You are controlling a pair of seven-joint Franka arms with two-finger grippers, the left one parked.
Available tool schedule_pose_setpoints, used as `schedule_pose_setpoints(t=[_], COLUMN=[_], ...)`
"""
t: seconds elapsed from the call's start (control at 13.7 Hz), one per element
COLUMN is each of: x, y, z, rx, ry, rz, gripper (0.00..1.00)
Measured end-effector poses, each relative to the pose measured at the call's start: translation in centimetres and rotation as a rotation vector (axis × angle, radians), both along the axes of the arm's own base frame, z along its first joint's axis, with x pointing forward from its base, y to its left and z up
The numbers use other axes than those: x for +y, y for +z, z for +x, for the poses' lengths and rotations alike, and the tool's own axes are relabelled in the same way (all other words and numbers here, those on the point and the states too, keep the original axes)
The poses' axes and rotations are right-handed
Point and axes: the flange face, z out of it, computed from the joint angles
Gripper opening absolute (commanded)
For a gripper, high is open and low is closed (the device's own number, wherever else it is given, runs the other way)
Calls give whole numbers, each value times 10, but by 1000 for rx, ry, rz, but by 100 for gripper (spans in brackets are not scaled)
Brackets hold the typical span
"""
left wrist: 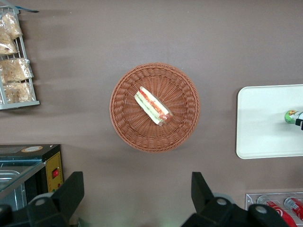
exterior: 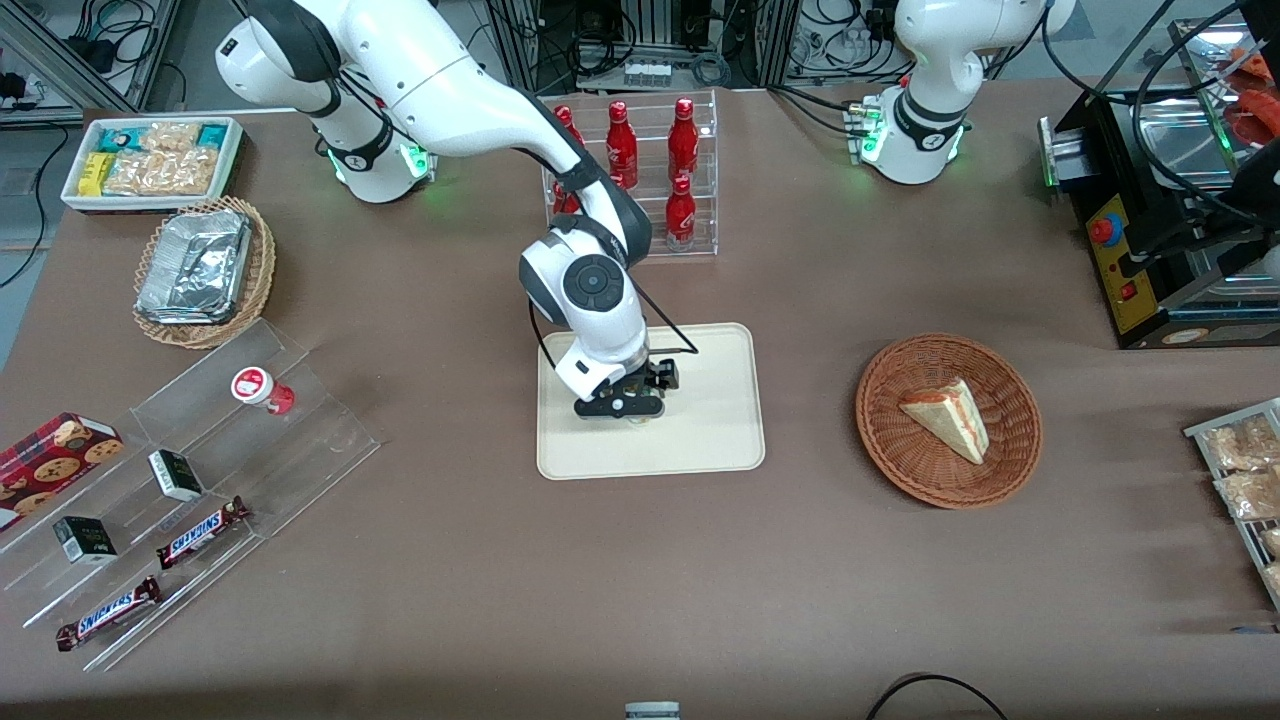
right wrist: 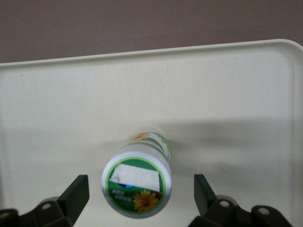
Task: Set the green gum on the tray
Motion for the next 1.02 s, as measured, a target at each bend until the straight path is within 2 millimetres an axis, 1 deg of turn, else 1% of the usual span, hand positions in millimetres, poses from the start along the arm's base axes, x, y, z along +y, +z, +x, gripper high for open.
schedule_pose_setpoints(t=[0.44, 0.58, 0.66, 0.73, 0.88, 1.02], x=[0, -1, -3, -8, -21, -50], y=[1, 10, 21, 37, 77, 114], z=[0, 0, 0, 1, 1, 6], rx=[-4, 2, 14, 32, 74, 130], ry=[33, 39, 46, 59, 93, 137], rz=[-2, -4, -13, -23, -45, -71], gripper=[99, 99, 99, 99, 99, 99])
